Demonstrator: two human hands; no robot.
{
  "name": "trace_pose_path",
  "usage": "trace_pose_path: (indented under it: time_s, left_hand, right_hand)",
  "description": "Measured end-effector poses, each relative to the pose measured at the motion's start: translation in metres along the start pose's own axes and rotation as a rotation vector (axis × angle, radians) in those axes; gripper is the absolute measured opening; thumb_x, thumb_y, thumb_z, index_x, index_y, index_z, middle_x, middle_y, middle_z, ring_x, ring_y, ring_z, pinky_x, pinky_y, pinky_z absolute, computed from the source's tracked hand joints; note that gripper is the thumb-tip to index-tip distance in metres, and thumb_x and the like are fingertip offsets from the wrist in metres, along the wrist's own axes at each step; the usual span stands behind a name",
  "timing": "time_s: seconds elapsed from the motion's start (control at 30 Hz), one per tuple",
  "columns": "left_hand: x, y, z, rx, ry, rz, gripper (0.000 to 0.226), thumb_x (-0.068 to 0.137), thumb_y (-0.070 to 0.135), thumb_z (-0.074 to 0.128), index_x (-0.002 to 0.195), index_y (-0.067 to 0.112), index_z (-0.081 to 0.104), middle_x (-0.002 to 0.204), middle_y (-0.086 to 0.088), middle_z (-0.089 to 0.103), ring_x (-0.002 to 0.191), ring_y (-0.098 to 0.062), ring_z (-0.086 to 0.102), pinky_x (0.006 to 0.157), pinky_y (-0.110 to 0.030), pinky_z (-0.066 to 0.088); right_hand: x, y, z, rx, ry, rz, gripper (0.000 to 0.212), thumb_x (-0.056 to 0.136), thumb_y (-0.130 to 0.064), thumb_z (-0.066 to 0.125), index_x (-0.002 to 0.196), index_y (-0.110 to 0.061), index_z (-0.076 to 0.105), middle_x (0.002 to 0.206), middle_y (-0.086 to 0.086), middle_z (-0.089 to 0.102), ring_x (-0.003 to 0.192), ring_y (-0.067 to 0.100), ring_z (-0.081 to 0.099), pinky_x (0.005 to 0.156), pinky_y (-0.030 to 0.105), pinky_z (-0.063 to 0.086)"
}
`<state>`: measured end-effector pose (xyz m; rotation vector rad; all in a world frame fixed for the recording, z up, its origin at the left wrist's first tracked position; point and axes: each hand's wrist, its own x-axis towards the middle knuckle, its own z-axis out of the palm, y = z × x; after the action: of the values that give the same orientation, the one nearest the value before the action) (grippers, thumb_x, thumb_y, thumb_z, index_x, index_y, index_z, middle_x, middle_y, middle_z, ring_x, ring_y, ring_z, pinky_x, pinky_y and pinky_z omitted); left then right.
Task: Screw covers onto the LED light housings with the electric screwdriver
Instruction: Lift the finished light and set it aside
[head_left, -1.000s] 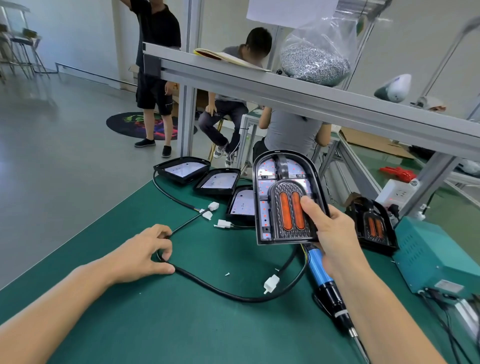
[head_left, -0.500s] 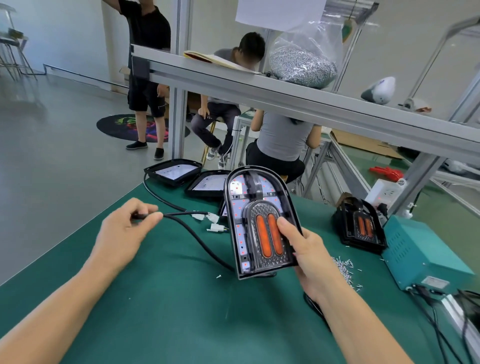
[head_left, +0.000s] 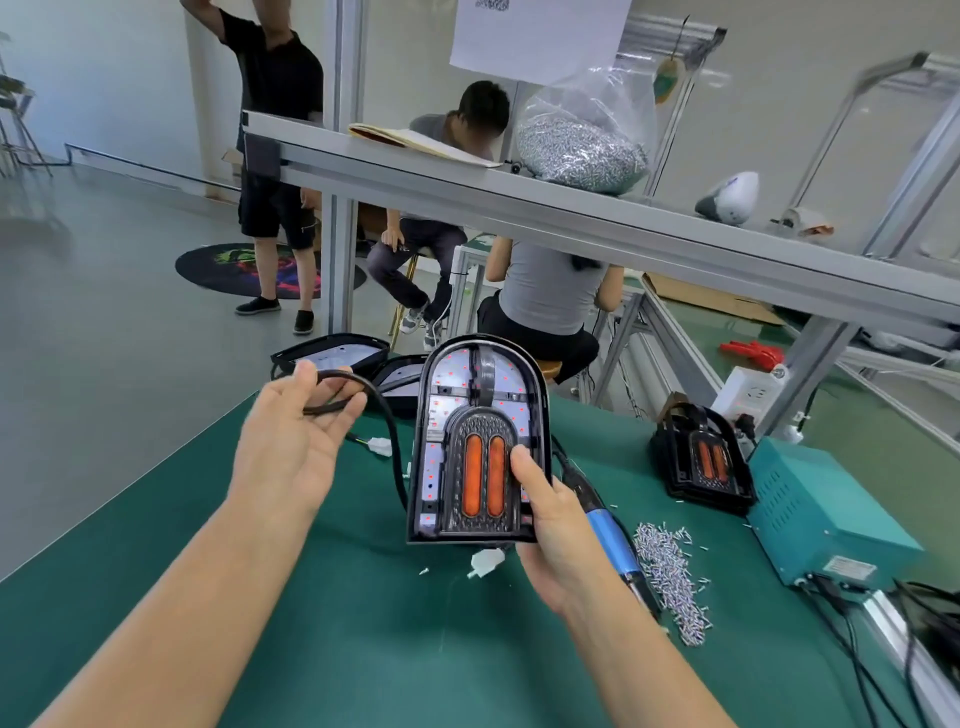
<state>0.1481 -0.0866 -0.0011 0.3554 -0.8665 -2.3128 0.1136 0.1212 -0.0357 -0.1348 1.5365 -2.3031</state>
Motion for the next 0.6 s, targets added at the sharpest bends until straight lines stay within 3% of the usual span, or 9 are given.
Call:
trace_pose_path:
  time_s: [0.17,0.3,0.37,0.47,0.53,0.6]
  left_hand:
    - [-0.006,-0.025,0.019,-0.475,0.09,-0.36,0.029,0.099,0.021,0.047,0.073,0.01,0.04,0.064,-0.01,0.065,0.053,-0.015,0.067,0.051,-0.024,0.056]
    - [-0.015,-0.044,0.035,-0.309,-0.006,-0.5,0.023,0.101,0.025,0.042,0.083,0.012,0.047,0.054,-0.002,0.062,0.04,-0.008,0.059,0.038,-0.018,0.048]
    - [-0.014,-0.047,0.045,-0.211,-0.04,-0.531,0.022,0.1,0.022,0.044,0.081,0.012,0.048,0.052,0.0,0.058,0.039,-0.007,0.057,0.039,-0.017,0.048]
    - [-0.011,-0.054,0.058,0.036,-0.09,-0.565,0.029,0.098,0.017,0.047,0.07,0.011,0.049,0.057,0.001,0.048,0.043,-0.009,0.049,0.043,-0.021,0.046]
    - [-0.013,-0.06,0.064,0.203,-0.128,-0.533,0.041,0.099,0.012,0.046,0.058,0.011,0.054,0.044,0.003,0.045,0.032,-0.007,0.041,0.034,-0.016,0.037]
    - [-0.017,-0.064,0.069,0.224,-0.125,-0.512,0.034,0.097,0.01,0.05,0.065,0.007,0.061,0.041,0.002,0.047,0.029,-0.007,0.042,0.033,-0.013,0.037]
  right_hand:
    - [0.003,0.002,0.004,0.073,-0.04,-0.007,0.048,0.083,-0.037,0.064,0.118,-0.004,0.068,0.115,0.015,0.071,0.106,0.026,0.069,0.091,0.039,0.053]
    - [0.004,0.003,0.0,0.143,-0.044,0.009,0.052,0.082,-0.036,0.065,0.123,-0.003,0.065,0.119,0.019,0.068,0.111,0.032,0.066,0.101,0.05,0.049]
    - [0.001,0.0,-0.005,0.127,-0.028,0.039,0.057,0.079,-0.041,0.065,0.123,-0.005,0.064,0.117,0.021,0.069,0.105,0.034,0.068,0.089,0.051,0.055]
    - [-0.002,-0.006,-0.011,0.111,0.014,0.063,0.061,0.076,-0.045,0.065,0.122,-0.005,0.063,0.108,0.018,0.072,0.083,0.027,0.072,0.064,0.038,0.059]
    - [-0.003,-0.01,-0.014,0.116,0.052,0.046,0.061,0.076,-0.044,0.065,0.123,-0.005,0.063,0.104,0.016,0.073,0.076,0.025,0.071,0.059,0.034,0.057]
    - [-0.002,-0.017,-0.019,0.105,0.094,0.01,0.057,0.082,-0.042,0.064,0.124,-0.003,0.061,0.1,0.015,0.073,0.073,0.024,0.07,0.057,0.033,0.056]
